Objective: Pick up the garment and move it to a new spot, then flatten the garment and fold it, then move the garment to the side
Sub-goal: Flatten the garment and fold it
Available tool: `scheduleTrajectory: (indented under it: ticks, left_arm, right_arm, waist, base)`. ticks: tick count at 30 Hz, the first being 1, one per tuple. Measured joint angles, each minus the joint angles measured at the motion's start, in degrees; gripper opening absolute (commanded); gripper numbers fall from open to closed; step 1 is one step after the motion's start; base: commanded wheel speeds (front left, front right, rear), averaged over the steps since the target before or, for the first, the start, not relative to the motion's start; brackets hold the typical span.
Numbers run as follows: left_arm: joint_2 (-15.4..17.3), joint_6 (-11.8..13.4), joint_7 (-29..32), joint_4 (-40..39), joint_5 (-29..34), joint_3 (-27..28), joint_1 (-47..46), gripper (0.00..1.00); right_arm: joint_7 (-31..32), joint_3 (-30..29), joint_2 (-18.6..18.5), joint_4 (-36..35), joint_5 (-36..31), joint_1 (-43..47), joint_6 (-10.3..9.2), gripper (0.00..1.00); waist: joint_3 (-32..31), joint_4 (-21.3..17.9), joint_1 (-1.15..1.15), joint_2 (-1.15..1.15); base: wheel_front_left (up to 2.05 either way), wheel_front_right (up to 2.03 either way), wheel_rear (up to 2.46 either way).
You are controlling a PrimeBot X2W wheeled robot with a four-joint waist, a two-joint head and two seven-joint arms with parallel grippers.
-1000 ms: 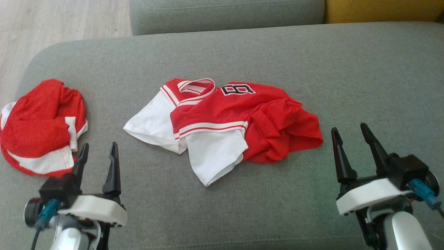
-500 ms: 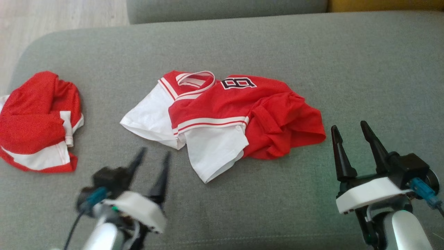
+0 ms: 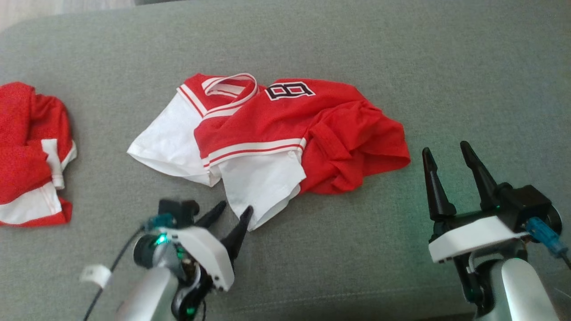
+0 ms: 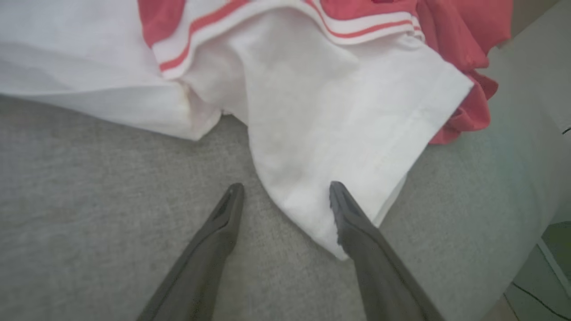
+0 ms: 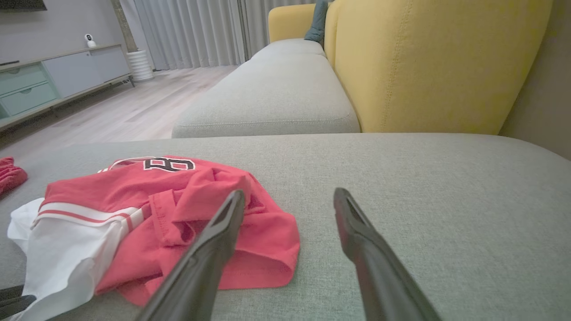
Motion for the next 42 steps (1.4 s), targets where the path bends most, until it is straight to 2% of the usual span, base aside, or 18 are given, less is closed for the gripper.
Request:
scheduleTrajectory:
  ticks: [2,3,4,5,12,14,18,23,25,28,32,33,34,35,39,42]
  left_arm:
    - [-0.57,-0.6,1.45,1.49,-2.61,0.02,-1.74,1.0]
    - [-0.6,-0.78,1.6,1.78,-3.37,-0.13,-2.38,0.62]
    - [-0.62,-0.79,1.6,2.25,-3.52,-0.53,-3.07,0.11]
    - [-0.63,-0.79,1.6,2.68,-3.79,-0.9,-3.62,0.0]
    - [0.19,-0.69,-1.35,3.79,-3.33,-1.66,-4.44,0.0]
    - [1.02,0.26,-2.0,2.41,-2.64,-1.52,-4.0,0.0]
    - [4.99,2.79,-1.9,-3.56,-2.03,0.22,-2.08,0.0]
    - [10.13,6.6,1.4,-13.13,-2.05,3.49,3.0,0.0]
    - [12.51,8.96,3.37,-17.84,-2.83,5.69,6.72,0.0]
    - [13.85,10.32,5.17,-19.69,-4.17,6.99,9.69,0.0]
    - [13.26,10.23,5.63,-18.08,-6.55,7.26,11.91,0.0]
    - [12.74,10.16,5.42,-16.97,-6.77,7.23,11.89,0.13]
    - [12.16,9.98,4.72,-15.97,-6.91,7.22,11.87,0.51]
    - [11.57,9.81,3.72,-15.01,-7.19,7.21,11.75,1.0]
    - [9.72,9.84,-1.75,-11.98,-6.73,7.26,11.12,1.0]
    - [8.6,10.8,-7.71,-11.52,-4.94,7.73,10.89,1.0]
  right_arm:
    - [-0.08,-0.03,0.0,0.02,0.0,-0.06,0.0,1.0]
    - [-0.12,-0.05,0.0,0.04,0.0,-0.11,0.0,1.0]
    - [-0.13,-0.1,0.0,0.08,0.0,-0.16,0.0,1.0]
    - [-0.23,-0.18,0.0,0.09,0.0,-0.25,0.0,1.0]
    - [-0.37,-0.93,0.0,0.49,0.08,-1.13,0.0,1.0]
    - [-0.37,-1.26,0.0,0.68,0.08,-1.14,0.0,1.0]
    - [-0.36,-1.8,0.0,0.7,0.08,-1.13,0.0,1.0]
    - [-0.37,-2.78,0.0,0.75,0.08,-1.13,0.0,1.0]
    - [-0.37,-3.27,0.0,0.86,0.08,-1.11,0.0,1.0]
    - [-0.37,-3.36,0.01,0.96,0.08,-1.11,0.0,1.0]
    - [-0.37,-3.35,0.01,1.03,0.08,-1.12,0.0,1.0]
    - [-0.37,-3.34,0.01,1.04,0.08,-1.13,0.0,1.0]
    - [-0.38,-3.35,0.01,1.08,0.08,-1.13,0.0,1.0]
    - [-0.38,-3.35,0.01,1.11,0.08,-1.14,0.0,1.0]
    - [-0.62,-3.23,0.01,1.27,0.08,-1.16,0.0,1.0]
    - [-0.6,-3.23,0.01,1.25,0.08,-1.15,0.0,1.0]
  waist:
    - [0.61,-0.32,0.0,0.0]
    - [0.86,-0.44,0.0,0.0]
    - [1.04,-0.52,0.0,0.0]
    - [1.19,-0.56,0.0,0.0]
    - [1.31,-0.19,0.0,0.0]
    - [1.16,0.1,0.0,0.0]
    - [0.81,0.72,0.0,0.0]
    - [0.47,1.51,0.0,0.0]
    - [0.38,1.83,0.0,0.0]
    - [0.55,1.94,0.0,0.0]
    - [0.95,1.88,0.0,0.0]
    - [1.02,1.87,0.0,0.0]
    - [1.07,1.87,0.0,0.0]
    - [1.1,1.87,0.0,0.0]
    - [0.77,1.8,0.0,0.0]
    - [0.26,1.78,0.0,0.0]
  base:
    - [0.0,0.0,0.0]
    - [0.0,0.0,0.0]
    - [0.0,0.0,0.0]
    - [0.0,0.0,0.0]
    - [0.0,0.0,0.0]
    - [0.0,0.0,0.0]
    - [0.0,0.0,0.0]
    - [0.0,0.0,0.0]
    - [0.0,0.0,0.0]
    - [0.0,0.0,0.0]
    - [0.0,0.0,0.0]
    - [0.0,0.0,0.0]
    - [0.0,0.0,0.0]
    - [0.0,0.0,0.0]
    - [0.0,0.0,0.0]
    - [0.0,0.0,0.0]
